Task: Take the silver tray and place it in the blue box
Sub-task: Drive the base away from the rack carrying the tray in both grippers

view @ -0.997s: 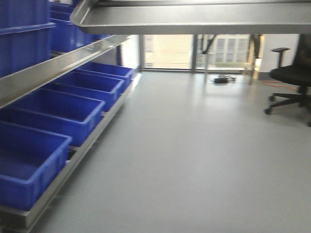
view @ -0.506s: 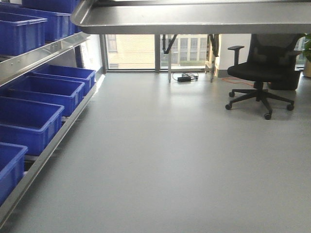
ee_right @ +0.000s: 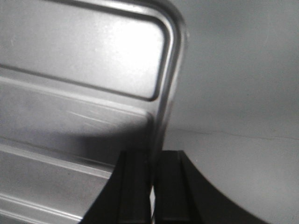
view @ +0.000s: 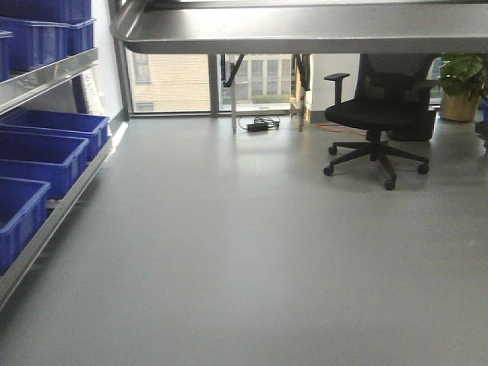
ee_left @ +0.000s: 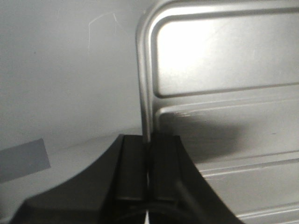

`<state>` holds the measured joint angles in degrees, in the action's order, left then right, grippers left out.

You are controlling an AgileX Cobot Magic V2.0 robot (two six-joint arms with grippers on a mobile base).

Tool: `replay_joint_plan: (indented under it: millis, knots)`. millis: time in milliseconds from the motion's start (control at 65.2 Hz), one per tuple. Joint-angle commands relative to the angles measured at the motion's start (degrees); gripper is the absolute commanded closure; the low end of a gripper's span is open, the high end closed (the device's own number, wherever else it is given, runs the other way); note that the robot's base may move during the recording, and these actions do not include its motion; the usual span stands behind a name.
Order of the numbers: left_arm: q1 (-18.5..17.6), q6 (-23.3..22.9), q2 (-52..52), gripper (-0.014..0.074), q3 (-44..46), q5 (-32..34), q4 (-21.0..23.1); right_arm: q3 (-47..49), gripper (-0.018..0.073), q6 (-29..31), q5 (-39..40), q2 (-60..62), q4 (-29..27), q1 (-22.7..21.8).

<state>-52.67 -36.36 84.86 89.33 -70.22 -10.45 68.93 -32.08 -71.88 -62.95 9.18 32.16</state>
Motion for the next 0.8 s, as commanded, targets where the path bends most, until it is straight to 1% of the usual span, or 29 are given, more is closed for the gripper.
replay_joint_plan:
  millis: [0,783]
  knots:
    - [-0.4,1.4,-1.8,0.0693,1.7,-2.7,-2.1,1.8,0.0503,1.7,1.5,0.9,3.3,0.0]
    - [-0.4,1.4,-1.8,0.0693,1.7,-2.7,-2.1,1.8,0.0503,1.7,0.3,0.9,3.3,0.0]
